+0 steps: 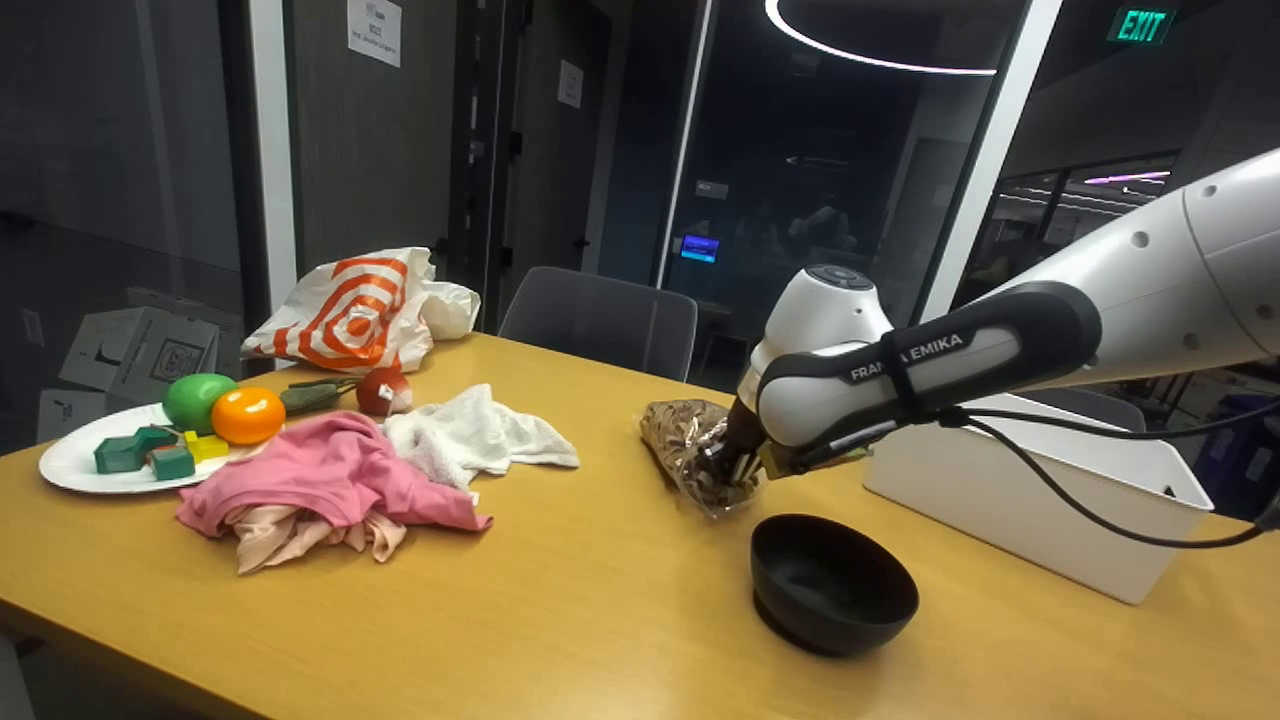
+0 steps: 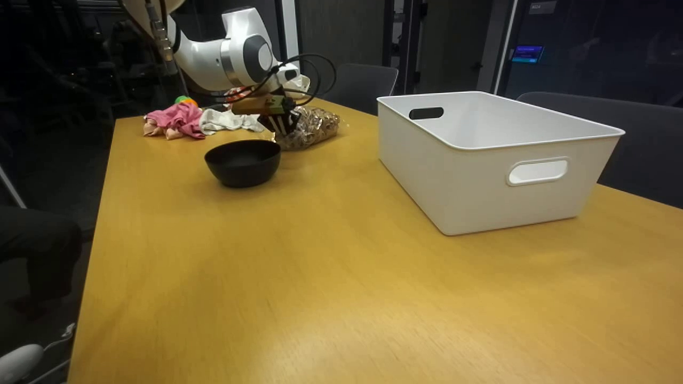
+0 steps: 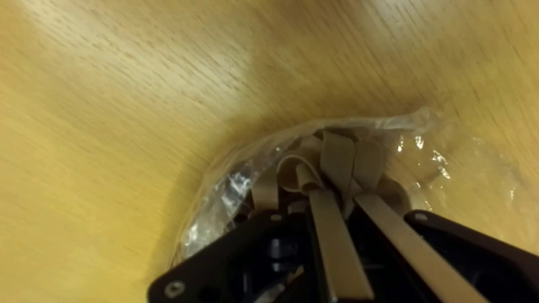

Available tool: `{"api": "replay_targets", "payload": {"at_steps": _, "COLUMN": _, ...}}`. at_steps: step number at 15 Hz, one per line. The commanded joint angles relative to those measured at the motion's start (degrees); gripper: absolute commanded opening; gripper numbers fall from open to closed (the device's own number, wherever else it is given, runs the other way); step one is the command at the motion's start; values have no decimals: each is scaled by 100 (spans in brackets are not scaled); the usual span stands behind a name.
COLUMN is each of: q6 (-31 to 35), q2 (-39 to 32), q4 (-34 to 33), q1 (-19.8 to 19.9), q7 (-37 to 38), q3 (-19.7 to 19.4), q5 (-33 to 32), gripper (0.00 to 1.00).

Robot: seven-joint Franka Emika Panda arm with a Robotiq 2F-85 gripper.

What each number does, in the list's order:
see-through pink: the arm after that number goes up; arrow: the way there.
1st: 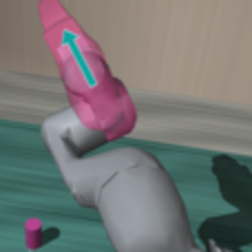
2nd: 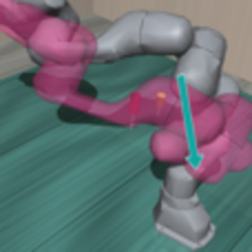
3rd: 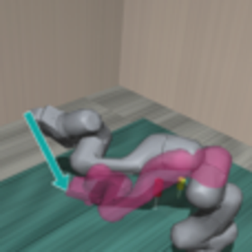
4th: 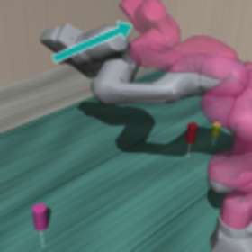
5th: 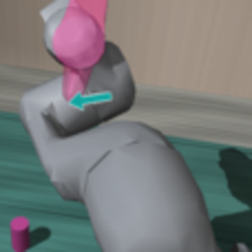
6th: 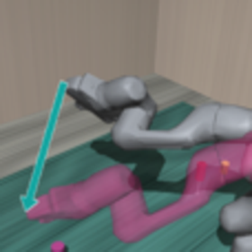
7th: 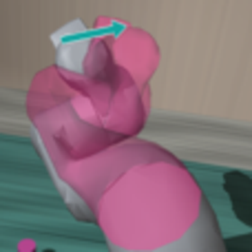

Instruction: Put the rubber bands into the bowl

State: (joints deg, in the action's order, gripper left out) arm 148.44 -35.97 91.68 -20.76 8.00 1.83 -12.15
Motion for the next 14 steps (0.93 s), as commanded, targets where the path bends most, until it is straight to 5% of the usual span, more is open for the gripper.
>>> {"api": "replay_targets", "payload": {"at_steps": 1, "q6": -412, "q2": 149, "q4": -125, "q1": 320, "q7": -240, "q3": 343, "q5": 403, "gripper": 6}}
{"api": "replay_targets", "payload": {"at_steps": 7, "q6": -693, "q2": 419, "q4": -139, "q1": 767, "q7": -617, "q3": 759, "q5": 1132, "gripper": 6}}
{"api": "replay_targets", "payload": {"at_steps": 14, "q6": -2453, "q2": 1054, "q4": -49, "q1": 1136, "q7": -1361, "q3": 991, "q5": 1690, "gripper": 4}}
